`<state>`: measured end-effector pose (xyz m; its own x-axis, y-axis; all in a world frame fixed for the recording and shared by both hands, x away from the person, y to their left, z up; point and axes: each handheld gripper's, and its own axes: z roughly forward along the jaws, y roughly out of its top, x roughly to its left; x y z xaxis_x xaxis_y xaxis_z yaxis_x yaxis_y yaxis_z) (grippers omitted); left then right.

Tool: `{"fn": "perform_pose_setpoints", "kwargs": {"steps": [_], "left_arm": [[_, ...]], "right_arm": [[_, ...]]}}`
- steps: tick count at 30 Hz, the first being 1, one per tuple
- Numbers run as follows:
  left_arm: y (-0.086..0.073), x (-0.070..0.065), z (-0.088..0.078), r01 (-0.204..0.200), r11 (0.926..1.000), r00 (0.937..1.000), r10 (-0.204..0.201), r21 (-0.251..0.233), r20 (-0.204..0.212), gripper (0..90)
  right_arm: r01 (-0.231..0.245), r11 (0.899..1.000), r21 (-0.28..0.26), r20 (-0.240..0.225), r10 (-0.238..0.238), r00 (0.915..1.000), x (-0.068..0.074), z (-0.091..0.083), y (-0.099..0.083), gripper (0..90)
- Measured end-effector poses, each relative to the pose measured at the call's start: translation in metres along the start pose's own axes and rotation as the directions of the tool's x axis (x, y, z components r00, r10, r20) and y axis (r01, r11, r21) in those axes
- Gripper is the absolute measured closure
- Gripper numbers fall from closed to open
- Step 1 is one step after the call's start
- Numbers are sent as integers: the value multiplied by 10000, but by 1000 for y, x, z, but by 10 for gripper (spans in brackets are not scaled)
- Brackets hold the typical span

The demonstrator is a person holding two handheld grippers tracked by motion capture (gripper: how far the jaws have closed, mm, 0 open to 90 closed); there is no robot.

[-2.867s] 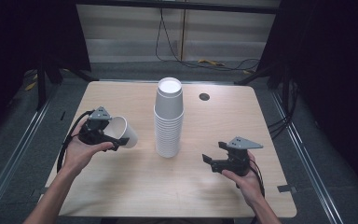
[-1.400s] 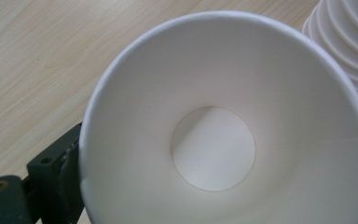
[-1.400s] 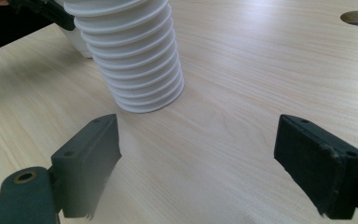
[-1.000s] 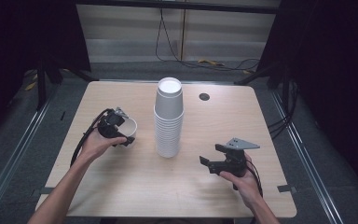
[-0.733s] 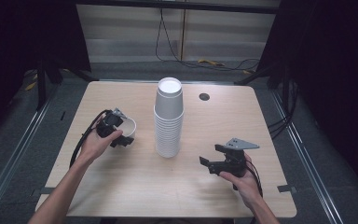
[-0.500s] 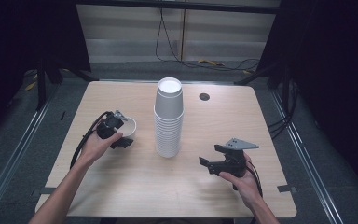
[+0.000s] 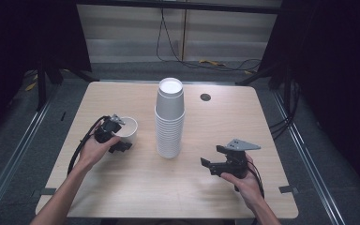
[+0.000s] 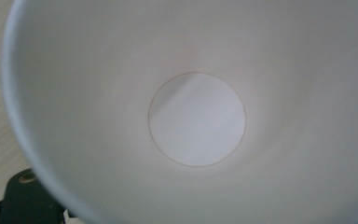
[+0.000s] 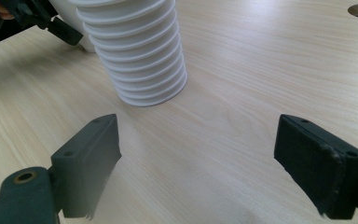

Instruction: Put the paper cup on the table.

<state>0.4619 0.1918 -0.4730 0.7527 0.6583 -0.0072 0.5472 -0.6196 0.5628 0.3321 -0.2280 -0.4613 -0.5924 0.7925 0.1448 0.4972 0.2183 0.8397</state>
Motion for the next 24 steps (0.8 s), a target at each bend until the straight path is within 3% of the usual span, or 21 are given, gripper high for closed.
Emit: {"fn": "perform_pose_setpoints", "kwargs": {"steps": [3, 6, 9, 19, 21, 24], "left_arm": [[-2, -3, -3, -92, 10000, 10000, 92, -14, 15, 158], [-5, -6, -7, 156, 9993, 9994, -146, -337, 302, 159], [-8, -8, -11, 324, 9975, 9994, -328, -636, -60, 157], [-23, -6, -18, 472, 9963, 9989, -476, -719, -33, 158], [-26, -8, -21, 344, 9965, 9993, -355, -762, -130, 161], [-30, -12, -25, 426, 9934, 9991, -426, -1070, 18, 162]], "right_arm": [[1, 10000, -11, -1, -1, 10000, -1, 0, 0, 142], [3, 10000, -1, -9, -3, 10000, 0, 0, 0, 142], [-134, 9999, -74, -151, 133, 9998, -1, 0, 0, 142], [-73, 10000, -32, -103, 73, 9999, 0, 0, 0, 142], [-86, 10000, -29, -112, 86, 9999, 0, 0, 0, 142], [-87, 9999, -58, -88, 86, 9999, -1, 0, 0, 142]]}}
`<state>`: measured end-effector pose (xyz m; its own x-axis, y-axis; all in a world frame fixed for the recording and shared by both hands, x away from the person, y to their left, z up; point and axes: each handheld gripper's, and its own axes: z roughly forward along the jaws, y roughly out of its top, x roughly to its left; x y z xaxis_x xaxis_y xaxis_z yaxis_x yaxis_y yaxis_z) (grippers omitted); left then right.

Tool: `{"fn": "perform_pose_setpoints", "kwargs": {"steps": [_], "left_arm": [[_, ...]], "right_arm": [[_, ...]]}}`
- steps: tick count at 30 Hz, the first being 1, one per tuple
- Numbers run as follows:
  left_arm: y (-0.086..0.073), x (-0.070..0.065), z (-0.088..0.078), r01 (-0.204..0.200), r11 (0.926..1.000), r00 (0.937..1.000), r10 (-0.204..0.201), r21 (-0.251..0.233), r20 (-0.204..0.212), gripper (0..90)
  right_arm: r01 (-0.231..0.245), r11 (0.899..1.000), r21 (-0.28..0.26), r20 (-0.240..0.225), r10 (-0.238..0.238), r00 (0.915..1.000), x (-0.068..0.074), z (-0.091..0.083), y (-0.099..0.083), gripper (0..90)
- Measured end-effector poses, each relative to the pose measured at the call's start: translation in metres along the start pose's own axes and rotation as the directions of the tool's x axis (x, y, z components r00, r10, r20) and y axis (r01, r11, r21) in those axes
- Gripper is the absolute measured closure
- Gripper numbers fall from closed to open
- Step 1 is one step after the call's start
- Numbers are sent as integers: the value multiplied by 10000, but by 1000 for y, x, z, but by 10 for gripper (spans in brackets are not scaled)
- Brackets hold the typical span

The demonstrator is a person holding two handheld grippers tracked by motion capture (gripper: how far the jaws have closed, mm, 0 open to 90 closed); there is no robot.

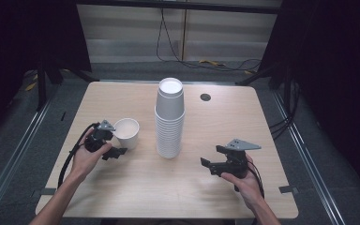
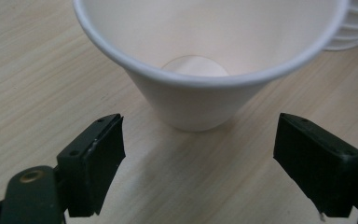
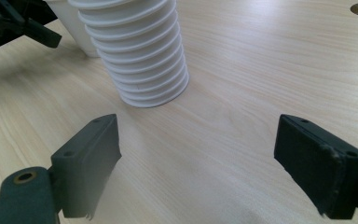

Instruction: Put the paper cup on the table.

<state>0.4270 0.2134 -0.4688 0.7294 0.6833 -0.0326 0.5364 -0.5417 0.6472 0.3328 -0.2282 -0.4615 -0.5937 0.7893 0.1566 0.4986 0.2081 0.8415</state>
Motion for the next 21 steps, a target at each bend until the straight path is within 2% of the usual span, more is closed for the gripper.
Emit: {"fn": "perform_pose_setpoints", "kwargs": {"steps": [1, 2, 4, 11, 14, 16, 21], "left_arm": [[-1, -2, -2, 51, 9999, 10000, -51, -165, 6, 161], [-3, -3, -4, -90, 9994, 9999, 87, -326, -97, 161], [-7, -6, -9, -84, 9959, 9997, 64, -895, -224, 161], [-20, -17, -18, 305, 9880, 9994, -274, -1511, 226, 157], [-24, -24, -22, 580, 9767, 9973, -474, -2064, 558, 157], [-25, -31, -25, 579, 9674, 9975, -461, -2466, 531, 157], [-28, -45, -30, 809, 9515, 9942, -558, -2969, 921, 155]], "right_arm": [[-2, 10000, 5, 4, 2, 10000, 0, 0, 0, 142], [-1, 10000, 8, 12, 1, 10000, 0, 0, 0, 142], [-42, 10000, -25, 4, 42, 10000, 0, -1, 0, 142], [-65, 9999, -138, 16, 65, 10000, 0, -2, 1, 142], [-102, 9999, -138, 35, 102, 9999, -1, -2, 1, 142], [-110, 9999, -123, 53, 111, 9999, -1, -2, 1, 142], [-64, 9999, -158, 30, 64, 10000, 1, -4, -2, 142]]}}
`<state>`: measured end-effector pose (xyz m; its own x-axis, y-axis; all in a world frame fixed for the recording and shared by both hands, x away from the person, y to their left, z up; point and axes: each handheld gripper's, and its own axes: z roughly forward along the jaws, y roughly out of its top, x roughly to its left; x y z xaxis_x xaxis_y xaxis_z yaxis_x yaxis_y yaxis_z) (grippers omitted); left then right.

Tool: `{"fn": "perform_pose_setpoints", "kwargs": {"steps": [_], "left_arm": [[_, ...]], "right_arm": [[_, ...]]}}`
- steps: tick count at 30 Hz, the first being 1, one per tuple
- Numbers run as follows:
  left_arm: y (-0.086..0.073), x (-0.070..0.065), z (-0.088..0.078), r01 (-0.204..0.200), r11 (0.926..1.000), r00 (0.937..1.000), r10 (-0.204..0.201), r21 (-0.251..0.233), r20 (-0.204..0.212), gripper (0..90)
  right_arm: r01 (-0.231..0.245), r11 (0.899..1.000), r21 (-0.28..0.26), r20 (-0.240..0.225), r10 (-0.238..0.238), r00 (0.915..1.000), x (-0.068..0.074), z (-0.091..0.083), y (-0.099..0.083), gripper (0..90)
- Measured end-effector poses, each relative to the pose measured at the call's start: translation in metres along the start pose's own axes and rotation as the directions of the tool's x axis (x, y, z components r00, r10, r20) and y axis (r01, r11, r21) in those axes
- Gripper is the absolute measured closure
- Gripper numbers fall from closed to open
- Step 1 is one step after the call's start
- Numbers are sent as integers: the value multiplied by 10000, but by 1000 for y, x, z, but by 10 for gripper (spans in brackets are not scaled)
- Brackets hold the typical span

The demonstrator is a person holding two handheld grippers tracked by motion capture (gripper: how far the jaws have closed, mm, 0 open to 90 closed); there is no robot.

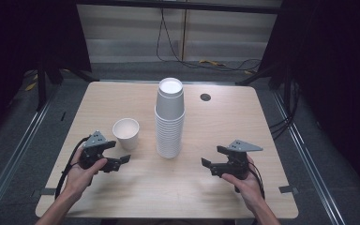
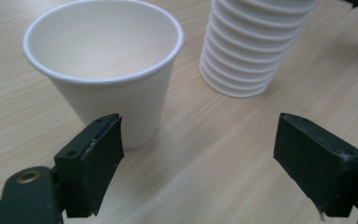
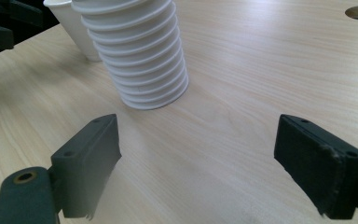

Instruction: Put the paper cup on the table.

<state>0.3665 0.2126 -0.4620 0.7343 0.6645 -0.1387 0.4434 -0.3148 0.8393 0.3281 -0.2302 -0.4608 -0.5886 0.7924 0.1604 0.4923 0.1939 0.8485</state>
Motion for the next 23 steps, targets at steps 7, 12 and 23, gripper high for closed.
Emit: {"fn": "perform_pose_setpoints", "kwargs": {"steps": [7, 12, 23], "left_arm": [[-10, -21, -2, 88, 9988, 10000, -86, -473, 33, 155], [-17, -35, 0, 8, 9990, 9997, 2, -452, 232, 156], [-34, -43, 12, 156, 9998, 9982, -162, 115, 570, 158]], "right_arm": [[-107, 9999, -48, -47, 107, 9999, 3, -2, -3, 142], [-13, 10000, 41, -100, 14, 9999, 7, -3, -7, 143], [35, 9998, -171, -53, -36, 10000, 10, -7, -9, 142]]}}
